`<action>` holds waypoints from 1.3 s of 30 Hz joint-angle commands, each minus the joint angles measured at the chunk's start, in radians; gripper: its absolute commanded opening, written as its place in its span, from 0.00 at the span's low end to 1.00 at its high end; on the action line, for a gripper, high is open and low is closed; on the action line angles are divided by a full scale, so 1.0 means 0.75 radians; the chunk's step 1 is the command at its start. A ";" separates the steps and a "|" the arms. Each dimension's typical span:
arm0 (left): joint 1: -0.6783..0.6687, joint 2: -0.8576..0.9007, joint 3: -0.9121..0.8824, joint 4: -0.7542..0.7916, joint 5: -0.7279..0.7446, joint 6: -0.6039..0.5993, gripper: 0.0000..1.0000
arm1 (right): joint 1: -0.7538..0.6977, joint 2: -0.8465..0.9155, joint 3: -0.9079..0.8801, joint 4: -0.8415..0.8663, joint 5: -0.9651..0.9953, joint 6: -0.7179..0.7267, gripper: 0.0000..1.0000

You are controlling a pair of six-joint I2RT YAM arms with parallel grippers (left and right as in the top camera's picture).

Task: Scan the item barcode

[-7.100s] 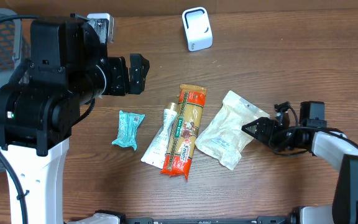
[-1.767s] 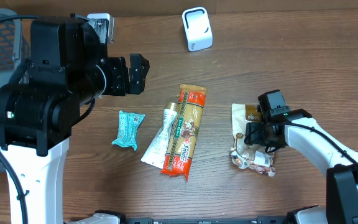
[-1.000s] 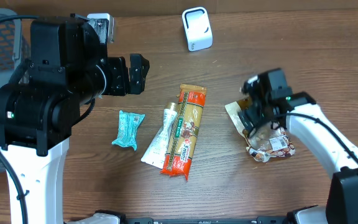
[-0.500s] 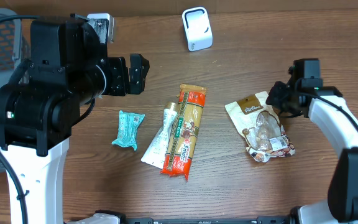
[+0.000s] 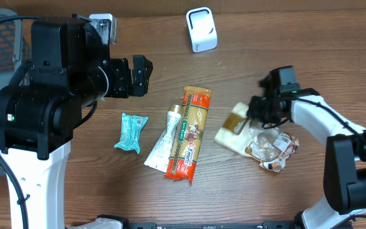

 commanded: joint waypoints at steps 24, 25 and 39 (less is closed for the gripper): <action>-0.001 0.003 0.009 0.003 0.009 0.030 0.99 | -0.166 -0.799 -0.008 -0.805 0.293 0.304 0.74; -0.001 0.003 0.009 0.003 0.009 0.030 1.00 | -0.178 -0.822 -0.053 -0.809 0.293 0.303 0.78; -0.001 0.003 0.009 0.003 0.009 0.030 1.00 | -0.306 -0.774 -0.560 -0.480 0.187 0.304 0.72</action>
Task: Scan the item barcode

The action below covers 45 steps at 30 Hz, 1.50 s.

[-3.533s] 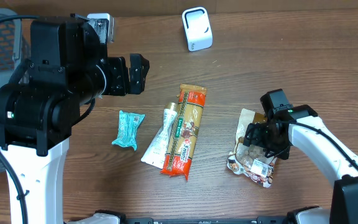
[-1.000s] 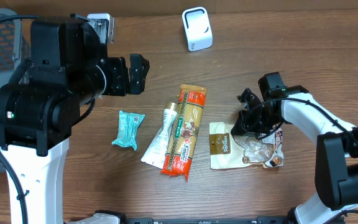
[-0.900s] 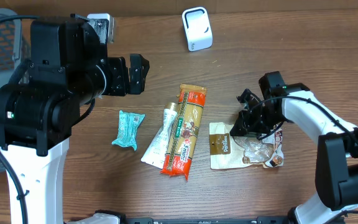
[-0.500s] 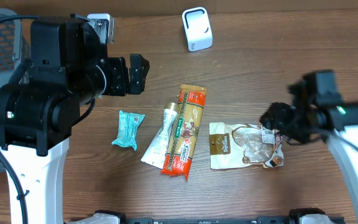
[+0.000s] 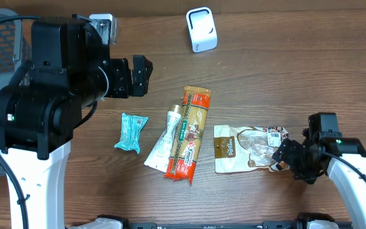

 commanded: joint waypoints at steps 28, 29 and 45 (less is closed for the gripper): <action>-0.001 0.003 0.009 0.005 0.009 0.030 0.99 | -0.016 0.104 0.019 0.701 -0.102 -0.439 0.04; -0.001 0.003 0.009 0.005 0.009 0.030 1.00 | -0.016 0.122 0.019 0.745 -0.084 -0.444 0.04; -0.001 0.003 0.009 0.005 0.009 0.030 0.99 | -0.038 0.338 0.041 0.878 -0.430 -0.169 0.79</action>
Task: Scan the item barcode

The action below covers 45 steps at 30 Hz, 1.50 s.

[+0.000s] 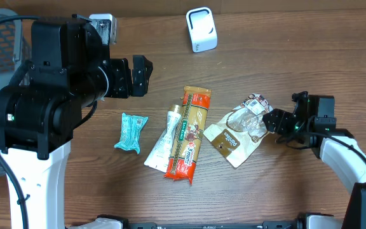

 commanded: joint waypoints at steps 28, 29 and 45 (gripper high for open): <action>-0.001 0.003 0.009 0.005 0.009 0.030 1.00 | 0.111 0.131 0.007 -0.106 -0.214 0.426 0.57; -0.001 0.003 0.009 0.005 0.009 0.030 1.00 | 0.124 0.144 0.007 -0.082 -0.210 0.453 0.54; -0.001 0.003 0.009 0.005 0.009 0.030 1.00 | 0.152 0.295 0.067 0.074 -0.330 0.343 0.04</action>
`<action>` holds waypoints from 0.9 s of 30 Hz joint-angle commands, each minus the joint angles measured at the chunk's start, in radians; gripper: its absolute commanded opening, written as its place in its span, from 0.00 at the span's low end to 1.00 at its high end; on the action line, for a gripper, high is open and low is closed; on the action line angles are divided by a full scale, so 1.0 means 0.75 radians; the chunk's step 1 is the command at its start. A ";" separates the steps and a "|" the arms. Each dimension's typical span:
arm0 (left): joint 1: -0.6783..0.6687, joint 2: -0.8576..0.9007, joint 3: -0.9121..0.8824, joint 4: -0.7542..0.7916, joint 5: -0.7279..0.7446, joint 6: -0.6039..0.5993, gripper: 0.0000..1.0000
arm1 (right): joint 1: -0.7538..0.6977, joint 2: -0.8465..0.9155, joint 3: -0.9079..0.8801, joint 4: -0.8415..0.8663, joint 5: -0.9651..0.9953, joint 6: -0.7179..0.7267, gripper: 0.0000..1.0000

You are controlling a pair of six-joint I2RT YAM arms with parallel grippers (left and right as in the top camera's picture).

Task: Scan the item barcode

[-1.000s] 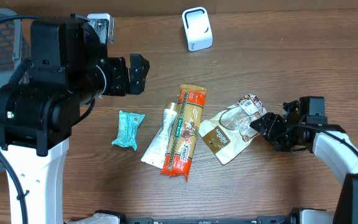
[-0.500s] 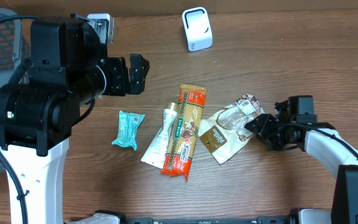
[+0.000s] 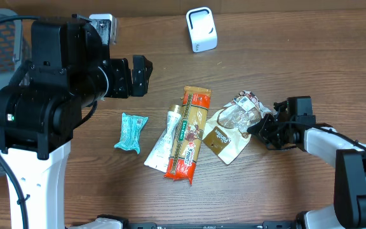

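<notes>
The item is a clear snack bag (image 3: 229,129) with a brown label, lying at a slant right of the table's centre, its label end close to the orange pack. My right gripper (image 3: 260,129) is low at the bag's right edge and shut on it. The white barcode scanner (image 3: 201,29) stands at the far edge, well away from the bag. My left gripper (image 3: 143,75) hangs high over the left half of the table, open, with nothing between its fingers.
An orange and gold pack (image 3: 190,135), a white tube (image 3: 166,141) and a teal wrapper (image 3: 131,131) lie in a row at mid table. A grey mesh basket sits at the far left. A second white device (image 3: 103,25) peeks out behind the left arm.
My right gripper has shifted left and slightly nearer the front, and the bag in it has slid left toward the orange pack. The left arm has not moved.
First the right gripper was over the crumpled bag at mid right. Then the bag lay flat, label to the left, with the gripper at its right end. Then the bag lay at a slant further back, and now it lies closer to the orange pack.
</notes>
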 commanded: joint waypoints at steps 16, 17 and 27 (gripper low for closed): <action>-0.001 0.003 0.009 0.005 0.009 0.030 1.00 | -0.146 0.014 0.557 -0.807 0.277 -1.047 0.04; -0.001 0.003 0.009 0.005 0.009 0.030 0.99 | -0.156 0.020 0.557 -0.806 0.277 -1.071 0.04; -0.001 0.003 0.009 0.005 0.009 0.030 1.00 | -0.176 0.128 0.555 -0.798 0.176 -0.985 0.79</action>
